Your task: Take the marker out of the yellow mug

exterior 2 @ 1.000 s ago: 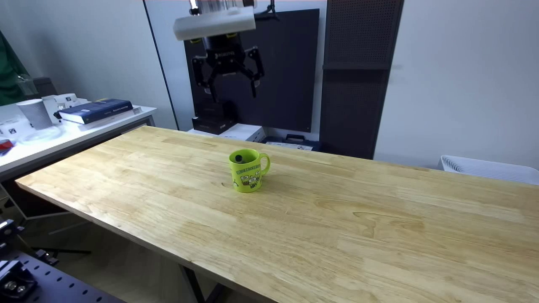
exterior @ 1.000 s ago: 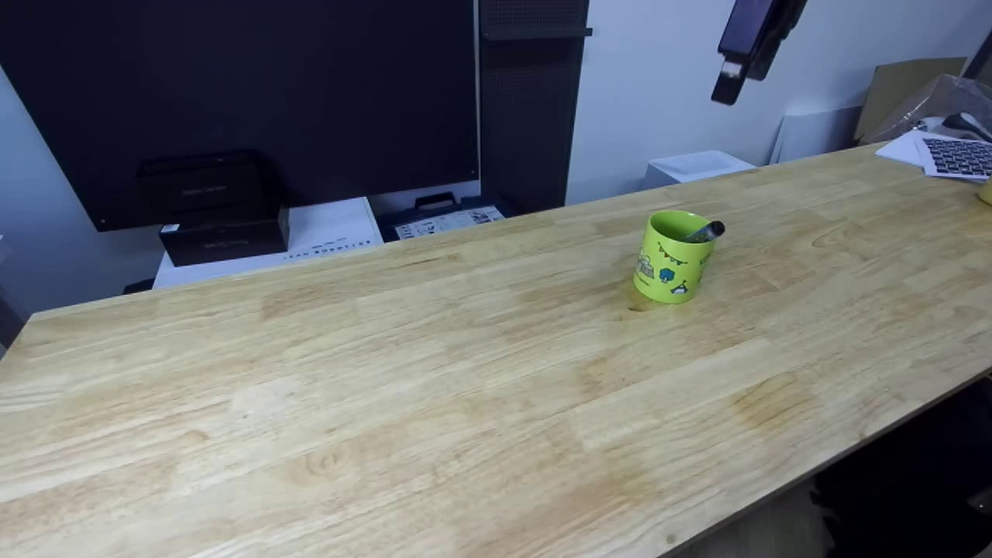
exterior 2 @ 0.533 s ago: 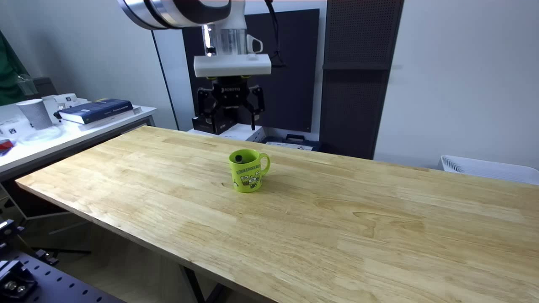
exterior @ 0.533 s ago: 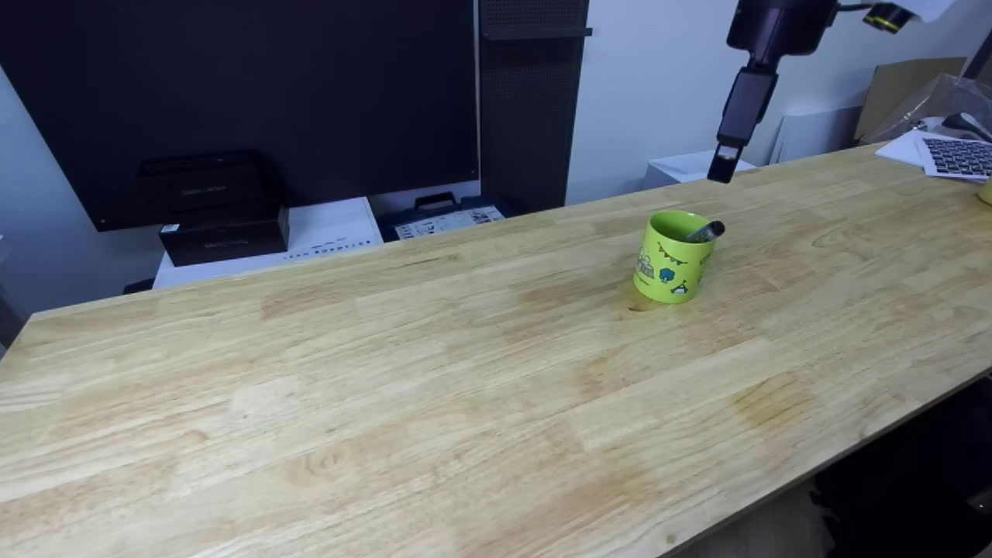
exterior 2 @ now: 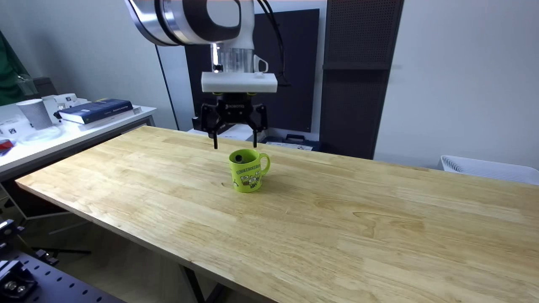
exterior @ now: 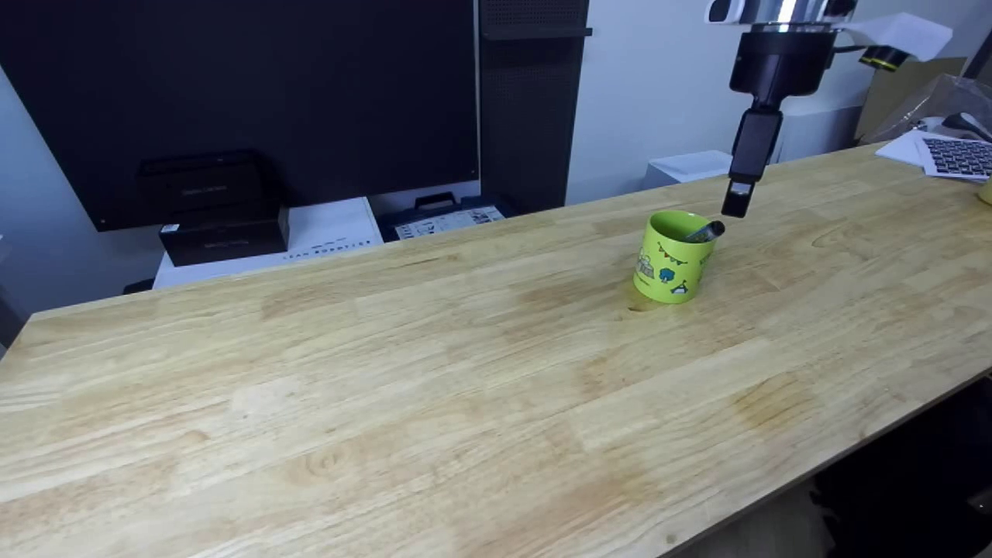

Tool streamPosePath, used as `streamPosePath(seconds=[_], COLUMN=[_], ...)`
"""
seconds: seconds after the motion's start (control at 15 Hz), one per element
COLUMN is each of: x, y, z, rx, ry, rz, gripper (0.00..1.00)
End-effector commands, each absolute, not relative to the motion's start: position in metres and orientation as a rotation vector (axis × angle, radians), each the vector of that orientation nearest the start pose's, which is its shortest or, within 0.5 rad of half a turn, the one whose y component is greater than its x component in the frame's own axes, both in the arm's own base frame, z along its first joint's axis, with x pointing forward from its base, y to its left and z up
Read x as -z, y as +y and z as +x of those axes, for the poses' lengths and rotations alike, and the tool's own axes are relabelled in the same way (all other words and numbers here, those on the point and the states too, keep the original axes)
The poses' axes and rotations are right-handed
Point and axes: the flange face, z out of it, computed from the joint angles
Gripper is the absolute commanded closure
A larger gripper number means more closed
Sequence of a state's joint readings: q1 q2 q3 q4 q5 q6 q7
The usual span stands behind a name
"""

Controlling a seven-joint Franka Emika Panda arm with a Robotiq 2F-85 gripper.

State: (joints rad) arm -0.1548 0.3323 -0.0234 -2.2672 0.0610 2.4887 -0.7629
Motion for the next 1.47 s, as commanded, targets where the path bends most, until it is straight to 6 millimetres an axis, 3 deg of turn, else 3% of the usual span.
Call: streamPosePath(seconds=[0.0, 0.67, 0.73, 0.8, 1.07, 1.4], x=[-0.204, -0.169, -0.166, -0.164, -0.158, -0.165], y=[-0.091, -0.088, -0.088, -0.087, -0.084, -0.075], z=[0.522, 0.53, 0.531, 0.532, 0.539, 0.546], rx=[-0.109, -0.119, -0.117, -0.121, -0.127, -0.109], ry=[-0.772, -0.663, -0.652, -0.649, -0.655, -0.687], rz=[-3.021, -3.075, -3.077, -3.077, -3.085, -3.098], gripper=[0.0, 0.0, 0.25, 0.26, 0.55, 0.89])
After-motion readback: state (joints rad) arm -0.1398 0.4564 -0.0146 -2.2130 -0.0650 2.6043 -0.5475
